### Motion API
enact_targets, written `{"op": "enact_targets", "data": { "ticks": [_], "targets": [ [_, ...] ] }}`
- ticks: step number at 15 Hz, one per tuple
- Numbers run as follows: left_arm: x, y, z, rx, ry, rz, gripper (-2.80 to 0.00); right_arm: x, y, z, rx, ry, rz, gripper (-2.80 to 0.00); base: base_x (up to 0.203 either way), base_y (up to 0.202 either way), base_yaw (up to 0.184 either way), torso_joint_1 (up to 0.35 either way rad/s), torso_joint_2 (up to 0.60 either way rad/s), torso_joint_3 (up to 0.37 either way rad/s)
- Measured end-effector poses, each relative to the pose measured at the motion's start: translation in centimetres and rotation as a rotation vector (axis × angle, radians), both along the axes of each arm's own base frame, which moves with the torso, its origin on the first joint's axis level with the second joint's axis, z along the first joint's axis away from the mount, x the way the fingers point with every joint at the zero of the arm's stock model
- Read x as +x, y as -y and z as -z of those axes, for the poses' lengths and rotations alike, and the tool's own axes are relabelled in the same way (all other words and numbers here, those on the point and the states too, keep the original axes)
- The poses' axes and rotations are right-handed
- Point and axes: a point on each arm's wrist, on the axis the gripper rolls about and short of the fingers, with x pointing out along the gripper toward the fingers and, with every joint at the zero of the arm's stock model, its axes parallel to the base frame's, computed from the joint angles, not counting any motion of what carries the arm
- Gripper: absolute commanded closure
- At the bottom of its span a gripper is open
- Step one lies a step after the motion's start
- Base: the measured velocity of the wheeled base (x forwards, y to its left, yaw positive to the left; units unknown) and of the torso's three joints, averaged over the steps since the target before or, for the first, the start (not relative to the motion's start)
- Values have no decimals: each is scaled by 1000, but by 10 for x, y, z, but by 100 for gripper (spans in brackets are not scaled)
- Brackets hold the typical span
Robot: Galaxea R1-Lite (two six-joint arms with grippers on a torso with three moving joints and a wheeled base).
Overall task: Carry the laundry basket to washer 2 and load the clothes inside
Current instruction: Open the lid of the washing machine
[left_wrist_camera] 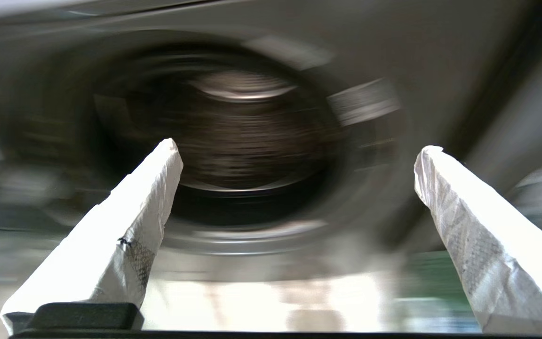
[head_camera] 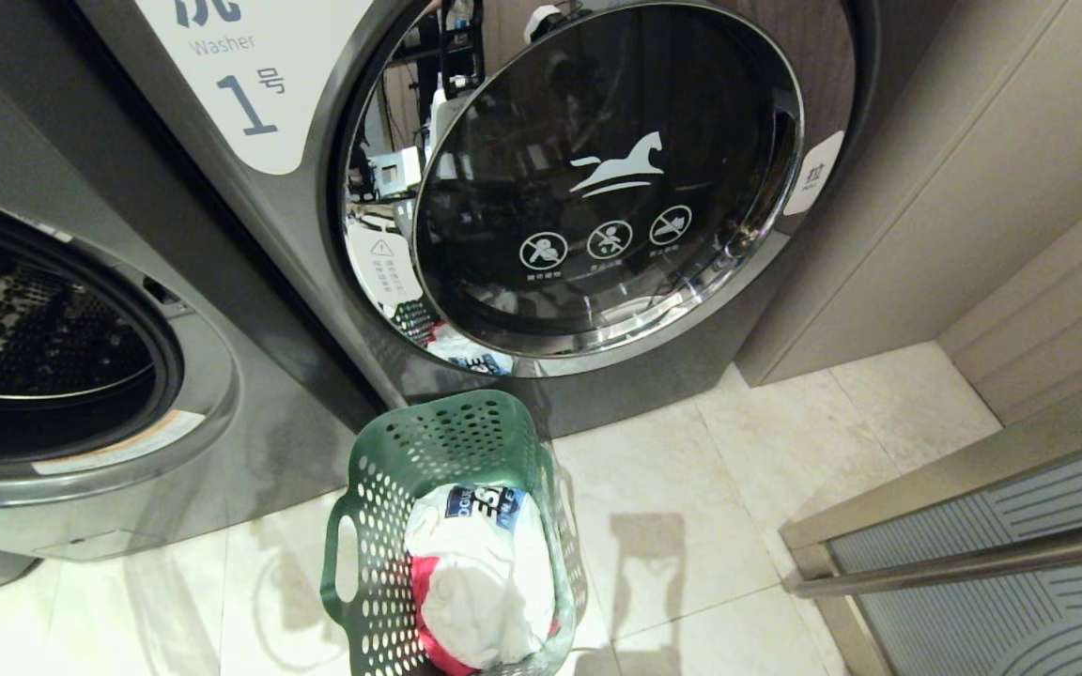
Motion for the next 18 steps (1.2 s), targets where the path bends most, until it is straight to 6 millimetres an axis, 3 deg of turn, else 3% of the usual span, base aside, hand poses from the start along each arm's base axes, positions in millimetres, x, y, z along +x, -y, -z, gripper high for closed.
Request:
{"op": "enact_targets", "data": {
  "ticks": [2,4,7,8,18],
  "targets": [
    [-4,-37,21,126,-71,-201,-280,0,0,0,0,0,1,0,0,0,0,0,0,0],
    [-7,-70,45,111,-190,-361,-280,0,0,0,0,0,0,0,0,0,0,0,0,0],
    [-14,-101,60,76,-318,-497,-280,0,0,0,0,0,0,0,0,0,0,0,0,0],
    [-16,-109,62,41,-321,-552,0,0,0,0,0,0,0,0,0,0,0,0,0,0],
    [-19,-156,76,-217,-396,-1028,0,0,0,0,0,0,1,0,0,0,0,0,0,0]
  ]
}}
